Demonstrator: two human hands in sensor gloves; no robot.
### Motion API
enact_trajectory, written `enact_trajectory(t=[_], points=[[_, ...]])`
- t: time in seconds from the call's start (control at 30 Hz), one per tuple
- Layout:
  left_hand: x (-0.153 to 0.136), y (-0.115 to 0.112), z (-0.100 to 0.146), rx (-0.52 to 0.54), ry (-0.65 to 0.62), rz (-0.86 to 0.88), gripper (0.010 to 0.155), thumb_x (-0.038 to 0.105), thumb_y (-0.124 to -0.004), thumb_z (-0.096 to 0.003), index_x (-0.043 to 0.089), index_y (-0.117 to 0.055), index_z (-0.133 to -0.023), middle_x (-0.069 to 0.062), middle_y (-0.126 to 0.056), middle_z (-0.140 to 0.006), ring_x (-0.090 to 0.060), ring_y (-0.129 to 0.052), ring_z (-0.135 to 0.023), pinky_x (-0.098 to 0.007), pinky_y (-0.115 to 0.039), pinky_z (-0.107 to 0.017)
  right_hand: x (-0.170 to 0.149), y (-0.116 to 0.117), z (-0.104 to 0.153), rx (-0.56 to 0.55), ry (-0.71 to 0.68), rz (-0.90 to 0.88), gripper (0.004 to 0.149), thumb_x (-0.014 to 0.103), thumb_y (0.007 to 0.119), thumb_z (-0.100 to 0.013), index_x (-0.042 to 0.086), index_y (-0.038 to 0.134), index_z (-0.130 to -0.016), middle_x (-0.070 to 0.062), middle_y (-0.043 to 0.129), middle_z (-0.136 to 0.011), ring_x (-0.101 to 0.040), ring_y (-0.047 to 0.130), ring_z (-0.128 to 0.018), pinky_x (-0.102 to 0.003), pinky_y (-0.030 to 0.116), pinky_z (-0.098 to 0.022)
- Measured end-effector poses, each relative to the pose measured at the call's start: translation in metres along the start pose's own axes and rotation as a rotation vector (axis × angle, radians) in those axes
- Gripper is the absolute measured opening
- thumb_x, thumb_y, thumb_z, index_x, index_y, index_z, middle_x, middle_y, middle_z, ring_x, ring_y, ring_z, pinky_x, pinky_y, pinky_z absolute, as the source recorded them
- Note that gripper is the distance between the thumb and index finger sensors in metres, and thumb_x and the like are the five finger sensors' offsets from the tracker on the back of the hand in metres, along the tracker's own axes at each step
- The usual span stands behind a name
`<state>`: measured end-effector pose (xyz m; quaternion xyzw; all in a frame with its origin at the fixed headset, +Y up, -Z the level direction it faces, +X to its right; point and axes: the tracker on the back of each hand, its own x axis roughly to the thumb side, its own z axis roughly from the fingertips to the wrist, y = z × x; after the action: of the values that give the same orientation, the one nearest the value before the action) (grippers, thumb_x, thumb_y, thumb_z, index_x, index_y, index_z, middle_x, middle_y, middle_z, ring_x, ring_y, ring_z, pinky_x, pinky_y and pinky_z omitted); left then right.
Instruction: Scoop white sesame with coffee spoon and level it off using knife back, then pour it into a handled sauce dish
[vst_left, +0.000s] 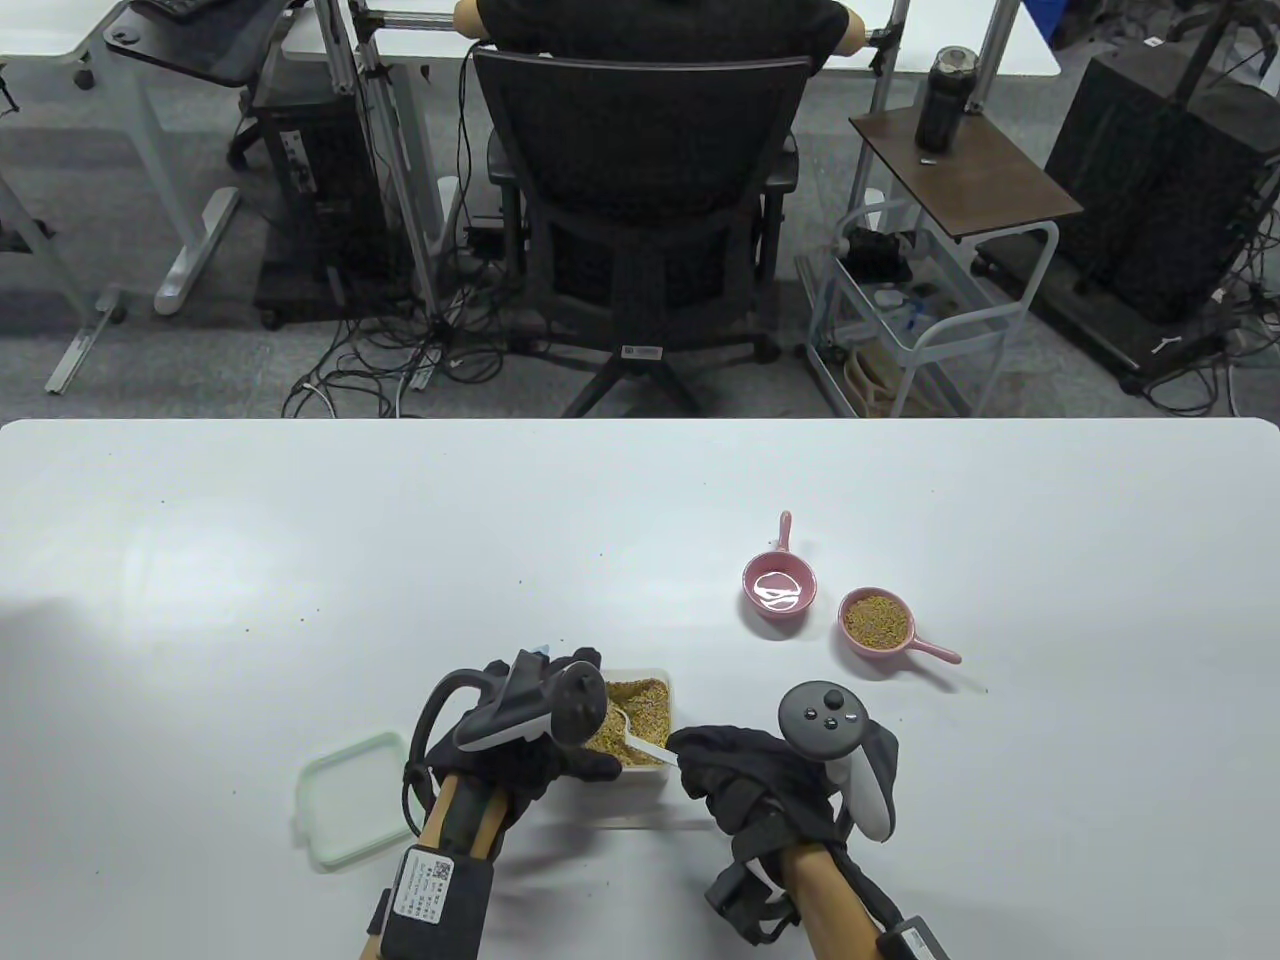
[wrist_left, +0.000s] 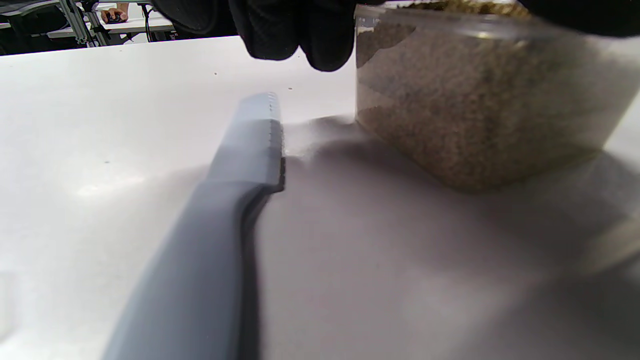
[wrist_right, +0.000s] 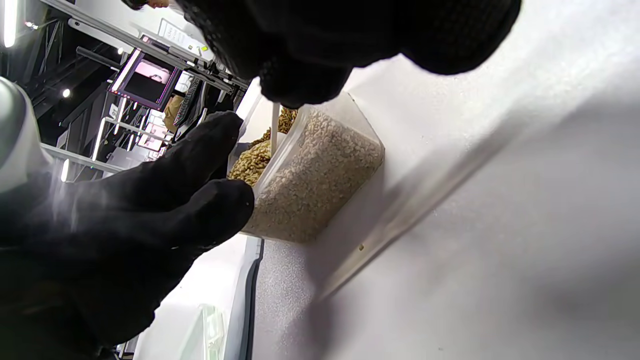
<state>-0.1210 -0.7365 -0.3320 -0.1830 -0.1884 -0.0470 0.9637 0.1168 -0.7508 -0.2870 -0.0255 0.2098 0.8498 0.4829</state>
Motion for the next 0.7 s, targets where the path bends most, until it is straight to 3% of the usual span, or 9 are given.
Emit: enact_trajectory(t=[0.7], points=[[0.0,0.0,0.0,-0.004,-0.001,0.003,0.109,0.075,-0.062,-0.0326,0.021,-0.028,-0.121,-0.004,-0.057,-0.127,-0.038,-0.056,-0.119,-0.063,-0.048,-0.081,-0.008,-0.015,0.003,-0.002,0.0,-0.134,0.04,0.022,0.076,-0.059,0.006,0.087,-0.094,-0.015,0.094,-0.065,-0.013,0.09,-0.031,-0.046,0.083,-0.043]])
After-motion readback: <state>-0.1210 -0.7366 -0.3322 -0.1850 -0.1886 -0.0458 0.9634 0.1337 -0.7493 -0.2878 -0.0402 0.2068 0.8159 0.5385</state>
